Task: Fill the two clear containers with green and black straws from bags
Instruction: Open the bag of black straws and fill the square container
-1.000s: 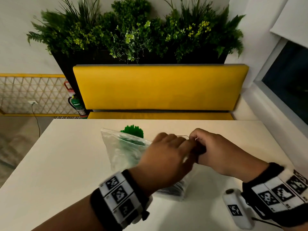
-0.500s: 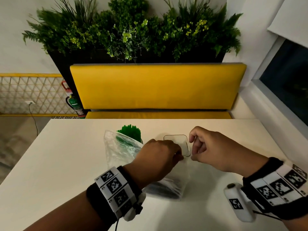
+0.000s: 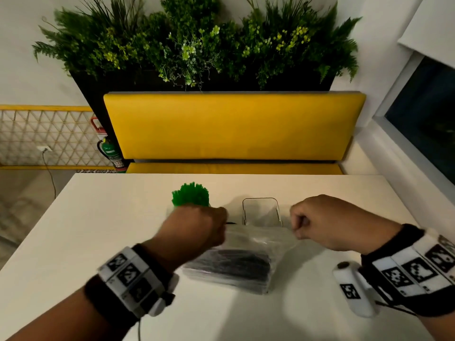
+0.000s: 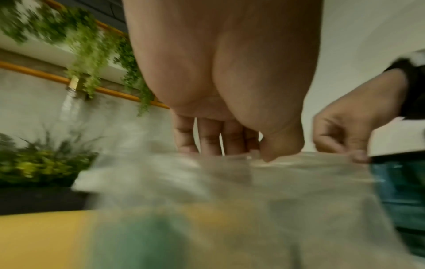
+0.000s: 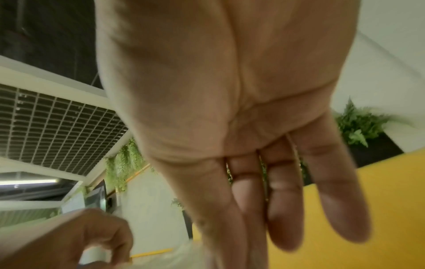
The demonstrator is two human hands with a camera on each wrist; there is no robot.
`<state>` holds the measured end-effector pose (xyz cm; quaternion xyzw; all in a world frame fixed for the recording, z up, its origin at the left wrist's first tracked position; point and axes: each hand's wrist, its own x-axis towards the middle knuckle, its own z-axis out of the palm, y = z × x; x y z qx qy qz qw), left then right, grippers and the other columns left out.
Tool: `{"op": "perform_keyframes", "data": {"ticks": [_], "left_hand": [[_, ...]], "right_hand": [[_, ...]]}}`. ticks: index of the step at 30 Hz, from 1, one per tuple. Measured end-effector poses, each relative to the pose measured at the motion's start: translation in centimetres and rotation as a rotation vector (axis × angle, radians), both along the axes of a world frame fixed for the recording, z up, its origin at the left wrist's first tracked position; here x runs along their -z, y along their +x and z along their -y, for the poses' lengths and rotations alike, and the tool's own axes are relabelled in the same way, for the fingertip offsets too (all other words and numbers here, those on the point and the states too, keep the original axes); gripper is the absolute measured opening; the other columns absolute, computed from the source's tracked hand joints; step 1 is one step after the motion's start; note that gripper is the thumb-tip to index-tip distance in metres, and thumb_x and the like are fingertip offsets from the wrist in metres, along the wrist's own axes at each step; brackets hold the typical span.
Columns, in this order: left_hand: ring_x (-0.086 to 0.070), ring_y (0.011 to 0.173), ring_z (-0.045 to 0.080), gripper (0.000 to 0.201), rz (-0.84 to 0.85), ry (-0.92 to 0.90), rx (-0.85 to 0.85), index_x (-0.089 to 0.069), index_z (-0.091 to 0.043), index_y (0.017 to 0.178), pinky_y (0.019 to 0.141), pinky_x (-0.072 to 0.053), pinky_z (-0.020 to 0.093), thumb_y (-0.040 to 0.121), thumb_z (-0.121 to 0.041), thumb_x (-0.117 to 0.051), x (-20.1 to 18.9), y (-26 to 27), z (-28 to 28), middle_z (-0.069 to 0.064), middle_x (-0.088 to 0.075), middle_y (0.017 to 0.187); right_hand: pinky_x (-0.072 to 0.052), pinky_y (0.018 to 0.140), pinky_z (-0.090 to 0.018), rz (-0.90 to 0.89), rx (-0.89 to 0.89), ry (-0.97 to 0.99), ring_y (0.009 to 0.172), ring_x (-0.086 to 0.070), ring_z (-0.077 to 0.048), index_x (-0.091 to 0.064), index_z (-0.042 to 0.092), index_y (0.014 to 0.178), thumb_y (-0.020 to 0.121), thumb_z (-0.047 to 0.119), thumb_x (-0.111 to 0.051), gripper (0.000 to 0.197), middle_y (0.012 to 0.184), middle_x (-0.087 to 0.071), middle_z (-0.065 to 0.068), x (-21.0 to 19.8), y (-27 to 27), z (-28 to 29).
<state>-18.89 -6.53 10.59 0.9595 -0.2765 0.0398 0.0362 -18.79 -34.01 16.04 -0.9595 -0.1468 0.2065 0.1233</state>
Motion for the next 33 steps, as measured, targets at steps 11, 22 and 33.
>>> {"op": "perform_keyframes", "data": {"ticks": [11,22,33], "left_hand": [[-0.052,0.051,0.02,0.018,0.059,0.003,0.057,-0.056,-0.025,0.079,0.049,-0.043,0.031,0.09,-0.035,-0.047,-1.6,-0.9,-2.9,-0.004,-0.059,0.062],[-0.062,0.098,0.02,0.034,0.045,-0.125,0.19,-0.068,-0.024,0.105,0.08,-0.048,0.04,0.075,-0.02,-0.051,-2.8,-4.2,-1.0,-0.005,-0.065,0.112],[-0.063,0.077,0.018,0.032,0.069,-0.151,0.15,-0.059,-0.028,0.117,0.064,-0.052,0.031,0.088,-0.039,-0.068,-0.7,-3.1,0.5,-0.007,-0.067,0.092]], "right_hand": [[-0.056,0.076,-0.032,-0.146,-0.092,0.168,0.074,-0.068,-0.007,-0.074,0.026,0.091,0.093,0.029,-0.06,0.015,0.078,-0.072,0.015,0.9,1.0,-5.9],[-0.055,0.061,-0.026,-0.179,0.109,0.486,0.072,-0.07,-0.016,-0.075,0.021,0.076,0.075,0.022,-0.084,0.009,0.076,-0.074,0.004,2.4,2.0,-6.3],[-0.054,0.079,-0.042,-0.561,0.281,0.728,0.087,-0.063,-0.023,-0.076,0.014,0.1,0.086,0.003,-0.07,0.019,0.092,-0.073,-0.008,2.5,2.1,-4.8]]}}
